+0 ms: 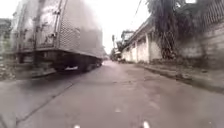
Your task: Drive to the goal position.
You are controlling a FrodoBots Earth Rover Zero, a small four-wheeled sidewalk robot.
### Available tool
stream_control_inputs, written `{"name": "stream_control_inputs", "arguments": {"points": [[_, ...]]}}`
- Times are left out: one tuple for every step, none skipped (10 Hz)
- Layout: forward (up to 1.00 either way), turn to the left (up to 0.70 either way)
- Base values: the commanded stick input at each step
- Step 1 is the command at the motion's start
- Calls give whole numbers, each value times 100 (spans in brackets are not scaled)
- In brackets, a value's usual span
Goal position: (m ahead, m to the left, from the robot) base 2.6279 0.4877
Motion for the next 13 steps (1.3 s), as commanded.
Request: {"name": "stream_control_inputs", "arguments": {"points": [[85,1],[85,1],[85,1],[85,1],[85,1],[85,1],[85,1],[85,1],[85,1],[85,1],[85,1],[85,1],[85,1]]}}
